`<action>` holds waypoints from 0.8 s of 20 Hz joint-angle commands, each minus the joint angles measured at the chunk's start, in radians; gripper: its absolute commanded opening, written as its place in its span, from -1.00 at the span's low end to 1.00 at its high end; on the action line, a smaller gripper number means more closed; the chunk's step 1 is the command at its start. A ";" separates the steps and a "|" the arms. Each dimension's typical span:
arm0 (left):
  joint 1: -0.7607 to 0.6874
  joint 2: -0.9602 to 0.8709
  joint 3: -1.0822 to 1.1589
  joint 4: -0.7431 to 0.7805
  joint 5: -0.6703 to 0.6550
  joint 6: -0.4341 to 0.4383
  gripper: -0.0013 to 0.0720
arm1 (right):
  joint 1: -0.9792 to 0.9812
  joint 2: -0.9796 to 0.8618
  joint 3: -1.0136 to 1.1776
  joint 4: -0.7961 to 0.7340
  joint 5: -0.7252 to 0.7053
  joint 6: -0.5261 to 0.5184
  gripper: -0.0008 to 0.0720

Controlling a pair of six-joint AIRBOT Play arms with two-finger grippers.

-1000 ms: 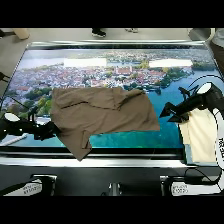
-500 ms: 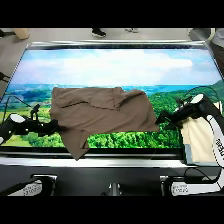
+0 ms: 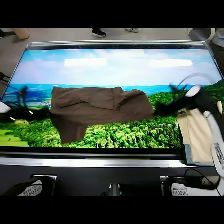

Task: Fold the shirts.

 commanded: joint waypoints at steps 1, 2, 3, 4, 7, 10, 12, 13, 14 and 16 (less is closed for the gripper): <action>0.001 0.154 0.394 0.076 -0.094 0.005 -0.88 | 0.005 0.245 0.301 -0.130 -0.021 -0.006 -0.93; 0.000 0.194 0.548 0.074 -0.091 -0.005 -0.88 | 0.005 0.329 0.404 -0.172 -0.041 -0.007 -0.93; -0.003 0.228 0.715 0.075 -0.073 -0.010 -0.88 | 0.005 0.411 0.496 -0.217 -0.069 -0.006 -0.93; -0.003 0.257 0.862 0.076 -0.038 -0.012 -0.88 | 0.005 0.496 0.577 -0.266 -0.095 0.000 -0.93; -0.003 0.325 1.104 0.074 -0.003 -0.126 -0.88 | 0.005 0.707 0.642 -0.319 -0.139 0.043 -0.93; -0.003 0.383 1.110 0.077 -0.042 -0.168 -0.88 | 0.005 0.790 0.642 -0.378 -0.075 0.130 -0.93; -0.003 0.374 1.110 0.107 -0.061 -0.167 -0.88 | 0.005 0.785 0.642 -0.393 -0.042 0.146 -0.93; -0.003 0.363 1.104 0.106 -0.068 -0.167 -0.88 | 0.005 0.771 0.642 -0.392 -0.019 0.146 -0.93; -0.003 0.354 1.097 0.106 -0.079 -0.160 -0.88 | 0.005 0.755 0.642 -0.393 0.012 0.146 -0.93; -0.003 0.317 1.086 0.106 -0.121 -0.141 -0.88 | 0.005 0.702 0.641 -0.392 0.098 0.148 -0.93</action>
